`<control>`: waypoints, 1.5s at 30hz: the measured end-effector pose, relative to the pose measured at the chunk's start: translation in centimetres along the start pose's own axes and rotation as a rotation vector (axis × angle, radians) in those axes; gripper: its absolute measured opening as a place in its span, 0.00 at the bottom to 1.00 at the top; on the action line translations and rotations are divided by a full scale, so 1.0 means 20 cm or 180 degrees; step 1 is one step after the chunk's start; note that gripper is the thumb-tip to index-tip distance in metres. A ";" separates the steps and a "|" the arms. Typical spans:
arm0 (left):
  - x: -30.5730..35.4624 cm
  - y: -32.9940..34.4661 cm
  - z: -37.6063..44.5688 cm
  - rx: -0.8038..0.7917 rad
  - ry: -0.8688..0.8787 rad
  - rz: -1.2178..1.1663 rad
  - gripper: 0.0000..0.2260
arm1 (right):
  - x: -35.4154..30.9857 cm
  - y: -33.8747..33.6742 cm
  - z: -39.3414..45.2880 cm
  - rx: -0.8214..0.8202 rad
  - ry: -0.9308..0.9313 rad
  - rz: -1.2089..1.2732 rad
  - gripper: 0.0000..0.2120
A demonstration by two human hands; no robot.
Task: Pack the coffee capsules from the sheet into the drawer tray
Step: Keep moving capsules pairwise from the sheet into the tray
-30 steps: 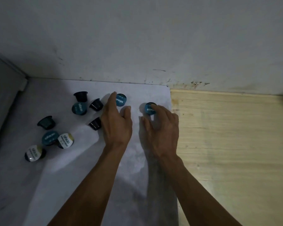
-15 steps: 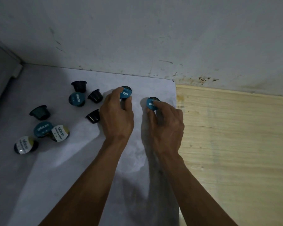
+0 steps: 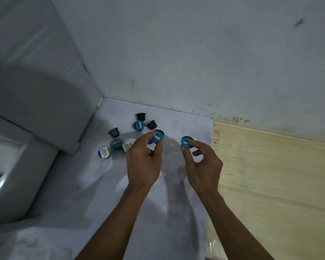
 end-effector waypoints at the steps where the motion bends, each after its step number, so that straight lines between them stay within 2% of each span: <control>1: 0.02 -0.09 0.00 0.0017 -0.0010 0.0028 0.11 | -0.08 -0.01 -0.03 -0.0003 -0.0058 0.0019 0.13; 8: 0.13 -0.80 0.03 0.0355 0.0264 0.0227 0.11 | -0.67 0.10 -0.27 -0.0148 -0.0427 0.0349 0.11; 11: 0.10 -1.18 -0.02 0.0565 0.0449 0.0317 0.11 | -0.92 0.22 -0.46 -0.0213 -0.0587 0.0492 0.11; 14: 0.00 -1.58 -0.13 0.0564 0.0547 0.0467 0.09 | -1.16 0.36 -0.74 -0.0432 -0.0693 0.0589 0.10; 20: -0.35 -2.34 -0.36 0.0387 0.0238 0.0658 0.10 | -1.46 0.69 -1.33 -0.0989 -0.0798 0.0499 0.08; 25: -0.53 -2.74 -0.33 0.0228 0.0007 0.0692 0.11 | -1.68 0.90 -1.52 -0.1382 -0.0653 0.0464 0.07; 30: -0.69 -2.85 -0.12 0.0149 -0.0046 0.0680 0.10 | -1.85 1.10 -1.43 -0.1445 -0.0766 0.0328 0.07; 35: -0.90 -2.81 0.13 -0.0146 0.0088 0.0879 0.10 | -1.78 1.39 -1.30 -0.1503 -0.0616 0.0315 0.09; 45: -1.30 -2.49 0.61 -0.1307 0.0260 0.1185 0.09 | -1.46 1.90 -1.08 -0.1893 -0.0084 -0.0480 0.07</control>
Point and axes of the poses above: each hand's wrist, its own z-axis towards the middle knuckle, its own y-axis out of the palm, x = y × z, the point moved 5 cm from there along z, towards the middle knuckle, and after that the axes turned 4 degrees about y, right-handed, at the moved point
